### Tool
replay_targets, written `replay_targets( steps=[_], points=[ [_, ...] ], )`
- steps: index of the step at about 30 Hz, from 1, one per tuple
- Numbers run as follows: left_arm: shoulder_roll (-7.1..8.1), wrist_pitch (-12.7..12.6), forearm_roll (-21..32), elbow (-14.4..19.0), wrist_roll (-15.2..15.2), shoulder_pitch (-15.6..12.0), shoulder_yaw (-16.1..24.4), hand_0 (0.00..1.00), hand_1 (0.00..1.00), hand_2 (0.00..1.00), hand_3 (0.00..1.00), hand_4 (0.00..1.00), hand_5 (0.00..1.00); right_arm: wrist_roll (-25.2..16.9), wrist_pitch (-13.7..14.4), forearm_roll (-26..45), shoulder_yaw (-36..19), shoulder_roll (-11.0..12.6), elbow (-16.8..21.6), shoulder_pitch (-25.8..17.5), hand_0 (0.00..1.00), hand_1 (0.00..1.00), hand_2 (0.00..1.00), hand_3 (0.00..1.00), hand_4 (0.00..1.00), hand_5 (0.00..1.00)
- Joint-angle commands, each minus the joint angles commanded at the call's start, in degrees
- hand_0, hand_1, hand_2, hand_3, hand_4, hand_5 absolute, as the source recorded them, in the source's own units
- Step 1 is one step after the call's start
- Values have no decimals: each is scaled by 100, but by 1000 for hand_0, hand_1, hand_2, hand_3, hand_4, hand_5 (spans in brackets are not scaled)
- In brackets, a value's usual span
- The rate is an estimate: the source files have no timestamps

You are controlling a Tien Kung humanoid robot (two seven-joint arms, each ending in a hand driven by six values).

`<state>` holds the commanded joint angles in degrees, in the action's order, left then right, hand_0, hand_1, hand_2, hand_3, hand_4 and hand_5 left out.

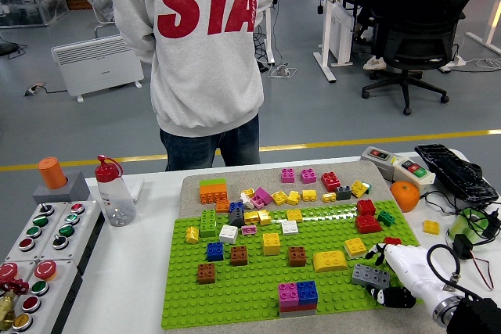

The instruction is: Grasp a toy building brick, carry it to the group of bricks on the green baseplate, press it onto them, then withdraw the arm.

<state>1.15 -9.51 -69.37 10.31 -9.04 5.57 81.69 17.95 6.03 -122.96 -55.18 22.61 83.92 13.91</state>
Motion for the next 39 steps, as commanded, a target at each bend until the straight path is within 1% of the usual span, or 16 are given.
replay_targets(
  steps=[3, 4, 9, 10, 15, 16, 24, 27, 32, 34, 39],
  points=[
    [0, 1, 0, 0, 0, 1, -1, 657, 683, 710, 578, 303, 998, 6, 9, -3, 4, -5, -11, 6, 622, 591, 566, 681, 745, 206],
    [0, 1, -1, 0, 0, 1, -1, 657, 682, 711, 578, 304, 998, 7, 12, -5, 5, -6, -13, 8, 589, 545, 538, 661, 718, 189],
    [-2, 0, -3, 0, -1, 1, 0, 657, 682, 711, 578, 304, 998, -19, 78, -26, 18, 1, -11, 8, 589, 545, 538, 661, 718, 189],
    [-2, 0, -2, 0, -1, 0, 0, 657, 683, 710, 578, 303, 998, -28, 96, -34, 24, 3, -11, 8, 543, 503, 508, 621, 683, 157],
    [-3, 0, -3, 0, 1, -5, 3, 657, 683, 710, 578, 303, 998, -78, 139, -67, 35, 3, -9, 13, 543, 503, 508, 621, 683, 157],
    [-3, 0, -4, 0, 2, -5, 3, 657, 682, 710, 579, 303, 998, -82, 138, -71, 34, 3, -10, 13, 507, 467, 493, 587, 656, 130],
    [-2, 3, -2, 0, 3, -11, -1, 657, 683, 710, 579, 304, 998, -156, 175, -102, -18, 29, 53, -7, 491, 460, 495, 581, 653, 125],
    [-1, 4, -6, 0, 1, -10, 0, 657, 683, 710, 579, 304, 998, -201, 208, -117, -58, 51, 149, -21, 491, 460, 495, 581, 653, 125],
    [1, 5, -1, 0, 0, -8, -3, 657, 683, 710, 578, 304, 998, -301, 312, -103, -99, 100, 455, -25, 486, 461, 497, 584, 657, 129],
    [2, 6, 2, 0, -1, -8, -7, 657, 682, 710, 579, 303, 998, -362, 362, -69, -86, 110, 578, -6, 484, 464, 500, 588, 647, 111],
    [4, 7, 9, 0, -2, -7, -14, 657, 682, 710, 579, 303, 998, -575, 470, 42, 22, 113, 813, 84, 484, 464, 500, 588, 647, 111]
  ],
)
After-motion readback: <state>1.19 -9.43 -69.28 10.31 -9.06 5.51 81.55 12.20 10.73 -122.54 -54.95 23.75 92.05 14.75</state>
